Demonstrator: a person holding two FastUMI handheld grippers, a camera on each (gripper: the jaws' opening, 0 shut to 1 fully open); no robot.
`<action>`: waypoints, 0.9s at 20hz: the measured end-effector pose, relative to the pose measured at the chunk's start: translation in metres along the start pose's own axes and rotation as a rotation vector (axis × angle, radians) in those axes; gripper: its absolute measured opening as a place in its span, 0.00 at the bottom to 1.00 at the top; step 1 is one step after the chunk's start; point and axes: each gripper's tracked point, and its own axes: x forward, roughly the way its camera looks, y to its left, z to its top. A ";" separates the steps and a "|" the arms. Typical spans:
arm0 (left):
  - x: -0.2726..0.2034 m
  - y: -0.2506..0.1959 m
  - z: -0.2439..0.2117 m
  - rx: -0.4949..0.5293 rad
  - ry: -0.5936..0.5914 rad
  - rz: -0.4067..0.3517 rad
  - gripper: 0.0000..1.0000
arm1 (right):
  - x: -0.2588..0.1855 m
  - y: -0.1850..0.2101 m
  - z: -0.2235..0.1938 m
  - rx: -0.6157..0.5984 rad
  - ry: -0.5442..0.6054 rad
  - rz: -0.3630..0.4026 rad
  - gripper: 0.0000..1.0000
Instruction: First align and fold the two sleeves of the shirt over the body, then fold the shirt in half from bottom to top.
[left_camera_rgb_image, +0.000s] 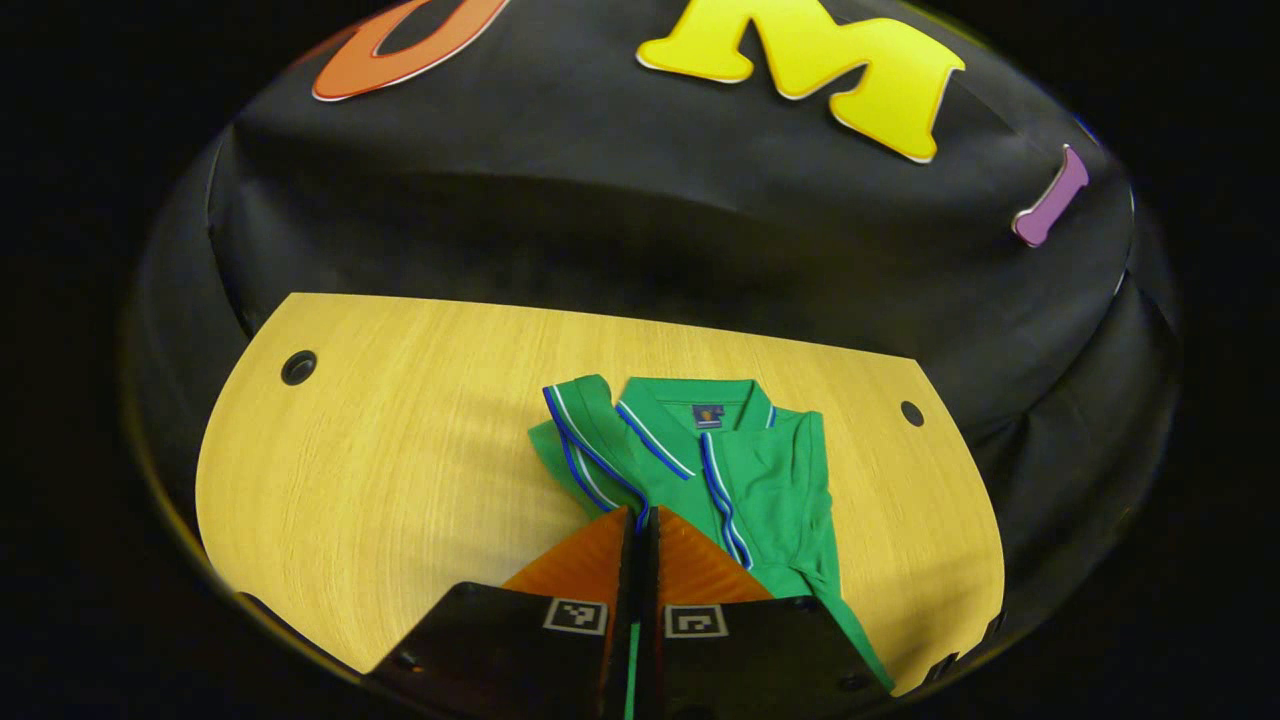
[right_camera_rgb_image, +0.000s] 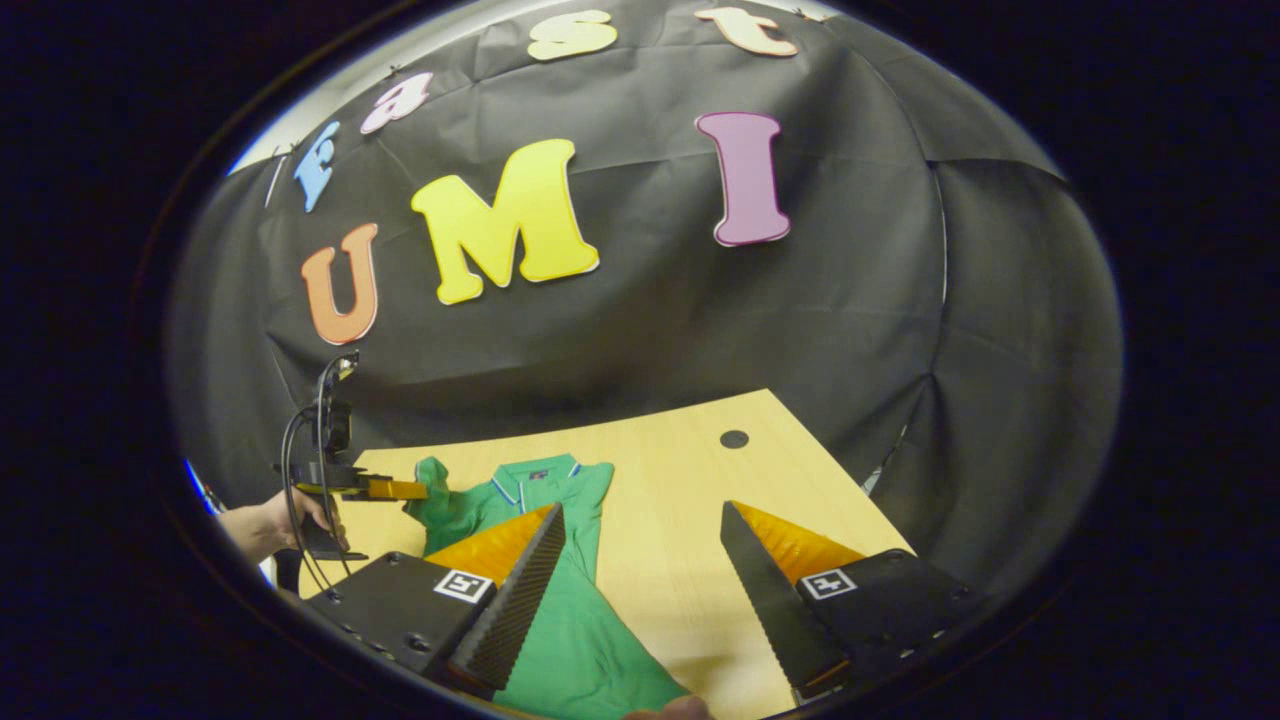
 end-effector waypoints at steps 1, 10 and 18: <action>0.001 -0.013 -0.003 -0.001 0.010 -0.035 0.10 | -0.001 -0.001 0.000 0.004 -0.001 -0.002 0.96; -0.040 -0.010 0.012 -0.054 -0.117 -0.036 0.75 | 0.003 0.014 0.000 -0.022 -0.001 0.027 0.96; -0.123 0.011 -0.006 0.049 -0.254 0.141 1.00 | -0.006 0.038 -0.015 -0.147 0.007 0.088 0.96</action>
